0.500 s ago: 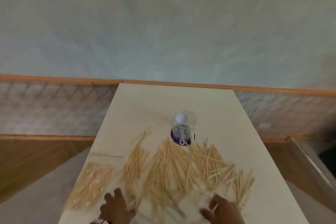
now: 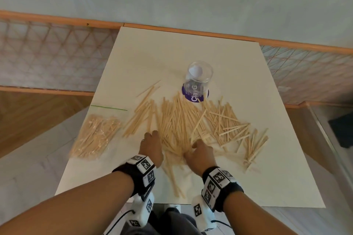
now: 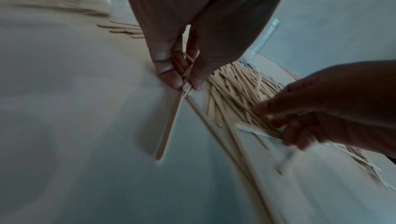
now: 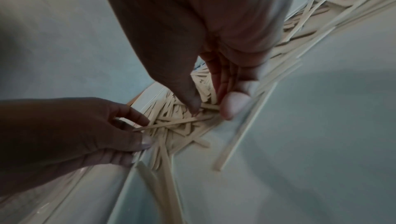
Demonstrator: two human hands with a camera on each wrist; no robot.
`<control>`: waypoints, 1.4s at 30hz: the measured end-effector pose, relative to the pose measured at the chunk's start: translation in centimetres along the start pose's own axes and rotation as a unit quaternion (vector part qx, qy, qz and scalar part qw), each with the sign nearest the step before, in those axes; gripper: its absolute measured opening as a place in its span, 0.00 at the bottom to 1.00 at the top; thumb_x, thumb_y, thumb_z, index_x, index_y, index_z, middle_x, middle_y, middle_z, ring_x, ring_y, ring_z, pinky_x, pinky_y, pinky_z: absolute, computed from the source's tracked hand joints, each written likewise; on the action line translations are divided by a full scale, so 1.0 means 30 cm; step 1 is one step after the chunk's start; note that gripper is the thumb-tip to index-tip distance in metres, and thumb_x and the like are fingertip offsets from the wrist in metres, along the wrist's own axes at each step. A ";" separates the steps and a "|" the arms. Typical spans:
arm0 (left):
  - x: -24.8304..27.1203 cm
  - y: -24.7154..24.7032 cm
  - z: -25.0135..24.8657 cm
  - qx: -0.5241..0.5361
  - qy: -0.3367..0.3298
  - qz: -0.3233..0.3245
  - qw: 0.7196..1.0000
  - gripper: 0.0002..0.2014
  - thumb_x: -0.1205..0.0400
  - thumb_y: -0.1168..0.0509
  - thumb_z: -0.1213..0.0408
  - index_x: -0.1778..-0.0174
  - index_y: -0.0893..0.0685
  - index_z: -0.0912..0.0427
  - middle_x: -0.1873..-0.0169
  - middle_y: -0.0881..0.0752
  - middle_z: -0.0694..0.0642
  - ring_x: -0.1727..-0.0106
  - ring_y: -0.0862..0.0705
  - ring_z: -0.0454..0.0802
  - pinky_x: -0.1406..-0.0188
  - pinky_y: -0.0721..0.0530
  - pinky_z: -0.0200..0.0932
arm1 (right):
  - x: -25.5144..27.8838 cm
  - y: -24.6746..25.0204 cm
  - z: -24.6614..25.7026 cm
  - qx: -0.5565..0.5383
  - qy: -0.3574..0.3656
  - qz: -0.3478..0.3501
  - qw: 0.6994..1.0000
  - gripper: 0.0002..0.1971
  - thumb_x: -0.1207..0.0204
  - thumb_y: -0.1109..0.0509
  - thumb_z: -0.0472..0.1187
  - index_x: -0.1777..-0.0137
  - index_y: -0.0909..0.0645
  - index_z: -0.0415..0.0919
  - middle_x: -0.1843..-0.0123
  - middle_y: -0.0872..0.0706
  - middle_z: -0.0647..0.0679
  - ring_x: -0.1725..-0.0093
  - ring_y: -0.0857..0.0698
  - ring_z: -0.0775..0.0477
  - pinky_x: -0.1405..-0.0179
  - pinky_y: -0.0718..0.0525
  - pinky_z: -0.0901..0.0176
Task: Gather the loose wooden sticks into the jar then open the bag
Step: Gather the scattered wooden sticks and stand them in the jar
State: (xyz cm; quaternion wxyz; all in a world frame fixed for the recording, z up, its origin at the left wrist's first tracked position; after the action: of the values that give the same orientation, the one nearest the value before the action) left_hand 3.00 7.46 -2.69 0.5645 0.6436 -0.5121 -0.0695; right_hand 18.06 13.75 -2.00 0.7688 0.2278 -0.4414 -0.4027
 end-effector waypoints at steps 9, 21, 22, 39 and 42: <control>-0.125 0.154 0.092 -0.031 0.006 -0.101 0.994 0.37 0.21 0.33 0.50 0.21 0.38 0.64 0.28 0.31 0.69 0.28 0.32 0.68 0.28 0.30 0.58 | -0.060 0.351 -0.305 0.075 -0.138 -0.206 0.966 0.38 0.23 0.31 0.62 0.24 0.31 0.35 0.26 0.23 0.33 0.28 0.25 0.31 0.31 0.26 0.40; 0.074 -0.099 -0.012 -0.208 -0.218 0.093 0.949 0.72 0.45 0.23 0.32 0.23 0.77 0.37 0.24 0.83 0.59 0.22 0.78 0.68 0.22 0.67 0.72 | -0.194 0.192 -0.225 0.087 -0.100 -0.112 0.985 0.61 0.30 0.37 0.76 0.14 0.59 0.31 0.12 0.47 0.33 0.14 0.47 0.32 0.18 0.39 0.35; 0.069 -0.108 0.002 -0.207 -0.220 0.096 0.948 0.71 0.44 0.24 0.31 0.21 0.73 0.37 0.22 0.80 0.58 0.21 0.77 0.67 0.22 0.68 0.72 | -0.193 0.180 -0.216 0.102 -0.088 -0.109 0.985 0.61 0.30 0.37 0.76 0.14 0.59 0.32 0.12 0.47 0.33 0.14 0.47 0.33 0.18 0.38 0.35; -0.221 0.093 -0.035 -0.119 -0.035 -0.017 0.992 0.62 0.38 0.25 0.33 0.17 0.51 0.60 0.21 0.43 0.69 0.20 0.40 0.68 0.24 0.35 0.61 | -0.325 0.221 -0.090 0.067 -0.068 -0.180 0.979 0.46 0.29 0.24 0.61 0.22 0.37 0.32 0.26 0.26 0.35 0.27 0.28 0.34 0.28 0.26 0.43; -0.228 0.099 -0.077 -0.122 -0.086 -0.025 0.989 0.51 0.33 0.24 0.43 0.21 0.41 0.61 0.27 0.33 0.63 0.27 0.31 0.63 0.30 0.26 0.55 | -0.362 0.232 -0.061 0.037 -0.055 -0.157 0.985 0.35 0.27 0.24 0.52 0.26 0.30 0.35 0.32 0.21 0.37 0.32 0.22 0.35 0.33 0.21 0.42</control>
State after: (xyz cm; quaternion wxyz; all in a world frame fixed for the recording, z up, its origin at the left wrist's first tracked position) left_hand -0.38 14.50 -2.84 0.5910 0.5741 -0.5301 -0.2003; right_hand 19.45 26.64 -3.41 0.6620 0.3001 -0.4561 -0.5135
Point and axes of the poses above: each hand's wrist, its own x-axis away from the middle knuckle, its own y-axis out of the back of the hand, z = x × y, the point moved 2 cm from there along -x, towards the middle knuckle
